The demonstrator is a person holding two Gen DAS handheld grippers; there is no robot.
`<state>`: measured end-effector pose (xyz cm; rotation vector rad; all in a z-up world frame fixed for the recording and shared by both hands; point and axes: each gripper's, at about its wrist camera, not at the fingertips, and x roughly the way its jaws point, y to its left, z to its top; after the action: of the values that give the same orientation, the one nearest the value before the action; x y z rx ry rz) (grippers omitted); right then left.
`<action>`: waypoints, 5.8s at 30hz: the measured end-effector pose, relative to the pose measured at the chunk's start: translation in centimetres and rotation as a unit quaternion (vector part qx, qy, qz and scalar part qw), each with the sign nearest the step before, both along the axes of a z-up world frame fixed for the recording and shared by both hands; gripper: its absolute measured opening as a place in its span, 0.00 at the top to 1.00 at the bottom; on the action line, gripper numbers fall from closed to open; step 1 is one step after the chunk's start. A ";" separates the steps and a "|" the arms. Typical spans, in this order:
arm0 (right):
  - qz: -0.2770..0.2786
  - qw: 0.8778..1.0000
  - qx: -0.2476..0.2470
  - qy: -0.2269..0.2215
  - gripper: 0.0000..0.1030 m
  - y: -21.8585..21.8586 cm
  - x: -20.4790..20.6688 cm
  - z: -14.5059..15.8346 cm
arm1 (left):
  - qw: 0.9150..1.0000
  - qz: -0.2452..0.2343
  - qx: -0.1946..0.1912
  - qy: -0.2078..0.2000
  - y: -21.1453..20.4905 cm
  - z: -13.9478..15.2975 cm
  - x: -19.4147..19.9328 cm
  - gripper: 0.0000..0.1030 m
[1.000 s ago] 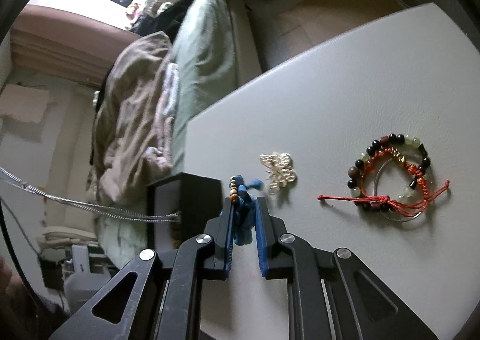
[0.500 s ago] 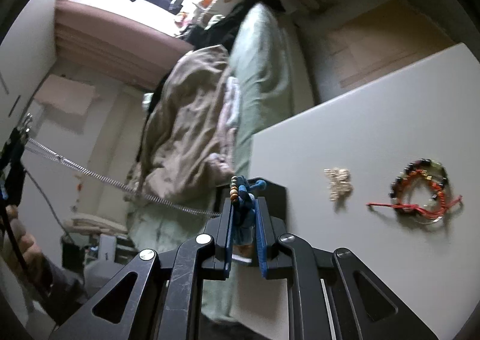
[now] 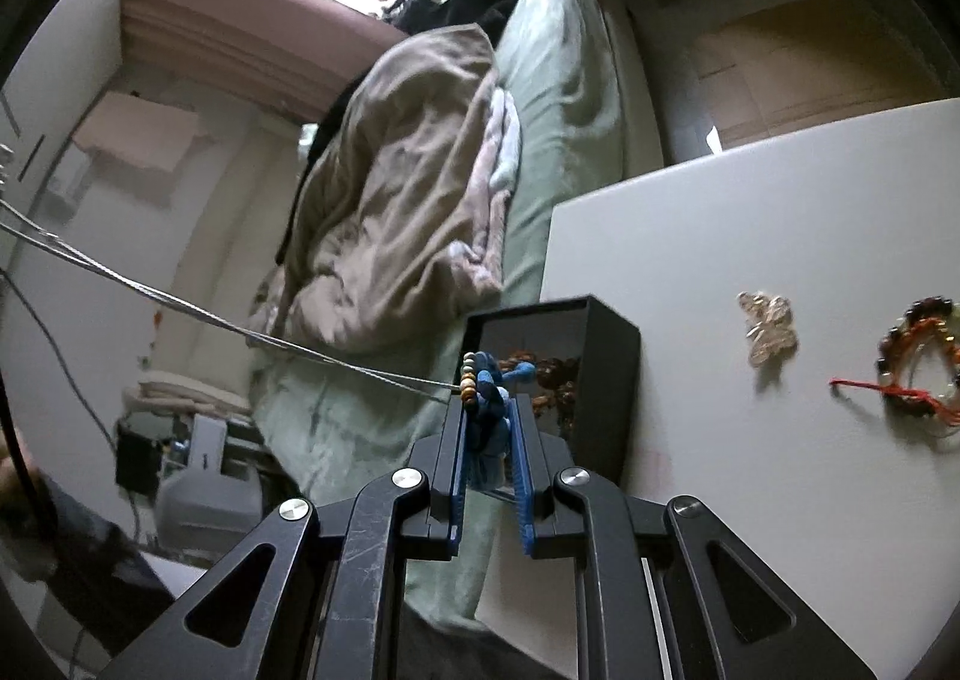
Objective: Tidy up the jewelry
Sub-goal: 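Lower the blue bead strand into the black box and open the right tool, then lower the blue bracelet tangle into the black box and open the left tool, then move the left tool to the gold butterfly brooch and close on it, then carry the gold butterfly brooch into the black box and open the left tool, then grasp the red cord bracelet with the right tool and lift it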
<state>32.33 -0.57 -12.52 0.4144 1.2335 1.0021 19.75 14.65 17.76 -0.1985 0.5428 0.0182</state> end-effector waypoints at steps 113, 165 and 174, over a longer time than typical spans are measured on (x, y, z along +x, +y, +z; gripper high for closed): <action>-0.213 0.971 -0.100 0.033 0.51 -21.6 5.1 -1.0 | 0.926 -0.031 0.003 0.375 -14.1 -34.7 18.9 0.56; -0.201 0.969 -0.135 0.040 0.51 -17.3 5.0 -2.2 | 0.961 -0.004 -0.083 0.265 -2.4 -24.4 9.2 0.32; -0.204 0.962 -0.180 0.021 0.51 -15.8 5.8 -2.9 | 0.960 -0.001 -0.094 0.264 -1.5 -25.3 9.3 0.32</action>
<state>38.10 -16.40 -15.39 0.3832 1.2717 0.4067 29.06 13.13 -7.57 -0.3834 1.0791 0.0169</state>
